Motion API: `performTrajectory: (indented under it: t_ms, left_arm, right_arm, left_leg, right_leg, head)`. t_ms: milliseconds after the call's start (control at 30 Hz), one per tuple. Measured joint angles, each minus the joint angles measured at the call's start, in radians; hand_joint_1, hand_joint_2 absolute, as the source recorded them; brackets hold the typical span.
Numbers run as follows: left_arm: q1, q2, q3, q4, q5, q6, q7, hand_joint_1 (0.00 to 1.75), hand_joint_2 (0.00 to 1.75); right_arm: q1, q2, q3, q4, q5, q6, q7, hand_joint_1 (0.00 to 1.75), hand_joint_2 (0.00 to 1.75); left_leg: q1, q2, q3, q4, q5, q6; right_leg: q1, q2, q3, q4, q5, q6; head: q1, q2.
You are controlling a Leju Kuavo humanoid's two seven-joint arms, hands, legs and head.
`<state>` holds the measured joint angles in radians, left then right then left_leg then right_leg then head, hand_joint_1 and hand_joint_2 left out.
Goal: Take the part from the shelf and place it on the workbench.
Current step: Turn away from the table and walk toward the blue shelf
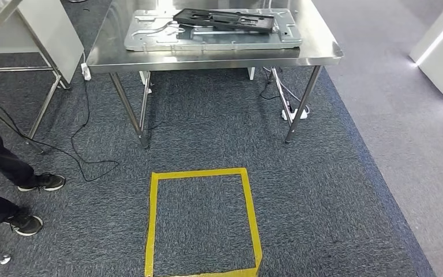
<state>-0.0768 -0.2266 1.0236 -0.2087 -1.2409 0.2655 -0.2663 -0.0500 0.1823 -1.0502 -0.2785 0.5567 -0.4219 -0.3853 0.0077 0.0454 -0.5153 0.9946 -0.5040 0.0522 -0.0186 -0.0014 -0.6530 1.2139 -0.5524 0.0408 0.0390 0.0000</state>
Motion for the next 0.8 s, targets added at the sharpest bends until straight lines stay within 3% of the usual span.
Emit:
performTrajectory:
  t_ms: [67,100,200,267,367,400,433,467,500,567,633,700,733,800]
  left_arm:
    - [0.000,-0.001,0.000,0.000,0.000,0.000,0.000,0.00,0.00]
    - [-0.001,-0.002,0.000,0.000,0.000,0.000,0.000,0.00,0.00]
    - [-0.004,-0.002,0.001,0.000,0.000,0.000,-0.001,0.00,0.00]
    - [-0.006,-0.002,0.001,0.000,0.000,0.000,-0.002,0.00,0.00]
    - [-0.004,-0.003,0.001,0.000,0.001,0.000,-0.004,0.00,0.00]
    - [-0.003,-0.003,0.001,0.000,0.001,0.000,-0.004,0.00,0.00]
    - [-0.001,-0.003,0.001,0.000,0.002,0.000,-0.004,0.00,0.00]
    - [-0.001,-0.003,0.001,0.000,0.002,0.000,-0.004,0.00,0.00]
    - [0.000,-0.003,0.001,0.000,0.002,0.001,-0.005,0.00,0.00]
    - [0.000,-0.002,0.002,0.000,0.003,0.001,-0.005,0.00,0.00]
    - [-0.001,-0.002,0.002,0.000,0.003,0.002,-0.005,0.00,0.00]
    - [-0.001,-0.002,0.002,0.000,0.003,0.002,-0.006,0.00,0.00]
    - [-0.001,-0.003,0.002,0.000,0.003,0.003,-0.006,0.00,0.00]
    - [-0.001,-0.003,0.002,0.000,0.003,0.003,-0.006,0.00,0.00]
  right_arm:
    - [-0.001,0.000,0.000,0.000,0.000,0.001,0.002,0.00,0.00]
    - [-0.002,0.000,0.000,0.000,0.001,0.001,0.002,0.00,0.00]
    - [-0.001,0.000,0.000,0.000,0.002,0.003,0.003,0.00,0.00]
    - [0.000,0.000,0.000,0.000,0.003,0.003,0.003,0.00,0.00]
    - [-0.002,0.000,0.000,0.000,0.004,0.006,0.001,0.00,0.00]
    - [-0.002,0.000,0.000,0.000,0.005,0.007,0.001,0.00,0.00]
    - [-0.001,0.000,0.000,0.000,0.007,0.008,0.000,0.00,0.00]
    - [0.000,0.000,0.000,0.000,0.009,0.008,0.000,0.00,0.00]
    - [0.000,0.000,0.000,0.000,0.012,0.008,0.000,0.00,0.00]
    - [-0.001,0.001,0.000,0.000,0.016,0.008,0.001,0.00,0.00]
    - [-0.003,0.003,0.000,0.001,0.018,0.008,0.003,0.00,0.00]
    - [-0.002,0.004,0.000,0.001,0.020,0.008,0.006,0.00,0.00]
    - [0.000,0.004,0.000,0.001,0.021,0.007,0.006,0.00,0.00]
    - [0.001,0.004,0.000,0.002,0.023,0.006,0.007,0.00,0.00]
  left_leg:
    - [-0.003,0.011,0.000,0.009,-0.008,-0.010]
    - [-0.006,0.017,0.000,0.013,-0.012,-0.015]
    - [-0.007,0.030,0.003,0.015,-0.016,-0.031]
    - [-0.003,0.011,-0.006,0.042,-0.041,-0.042]
    - [0.002,-0.031,-0.081,0.211,-0.136,-0.053]
    - [0.002,-0.034,-0.107,0.267,-0.155,-0.054]
    - [0.002,-0.035,-0.120,0.295,-0.156,-0.054]
    - [0.002,-0.037,-0.115,0.283,-0.135,-0.051]
    - [0.002,-0.041,-0.093,0.234,-0.100,-0.047]
    - [0.002,-0.077,-0.034,0.099,-0.031,-0.034]
    - [-0.001,-0.107,-0.006,0.026,-0.010,-0.025]
    - [-0.002,-0.099,-0.004,0.013,-0.009,-0.018]
    - [-0.001,-0.088,-0.001,0.007,-0.005,-0.013]
    - [0.004,-0.066,0.004,-0.007,0.006,0.001]
  right_leg:
    - [0.003,-0.028,0.067,-0.129,0.047,-0.007]
    - [0.005,-0.037,0.085,-0.167,0.056,-0.013]
    - [0.009,-0.025,0.088,-0.184,0.059,-0.032]
    - [0.006,-0.015,0.088,-0.190,0.065,-0.045]
    - [0.005,0.004,0.082,-0.193,0.071,-0.055]
    - [0.006,0.012,0.080,-0.192,0.072,-0.056]
    - [0.007,0.020,0.079,-0.191,0.072,-0.057]
    - [0.007,0.030,0.079,-0.190,0.073,-0.057]
    - [0.007,0.040,0.080,-0.189,0.073,-0.056]
    - [0.008,0.059,0.079,-0.187,0.075,-0.052]
    - [0.007,0.076,0.072,-0.186,0.079,-0.042]
    - [0.005,0.093,0.065,-0.189,0.086,-0.027]
    - [0.005,0.091,0.063,-0.186,0.085,-0.022]
    - [0.007,0.061,0.039,-0.137,0.051,-0.015]
  head:
    - [0.000,0.000]
    - [-0.001,0.000]
    - [-0.002,0.000]
    - [-0.002,0.000]
    - [-0.003,0.000]
    - [-0.003,0.000]
    - [-0.003,0.000]
    - [-0.003,0.000]
    - [-0.003,0.000]
    - [-0.002,0.000]
    - [-0.002,0.000]
    - [-0.002,0.000]
    - [-0.002,0.000]
    - [0.000,0.000]
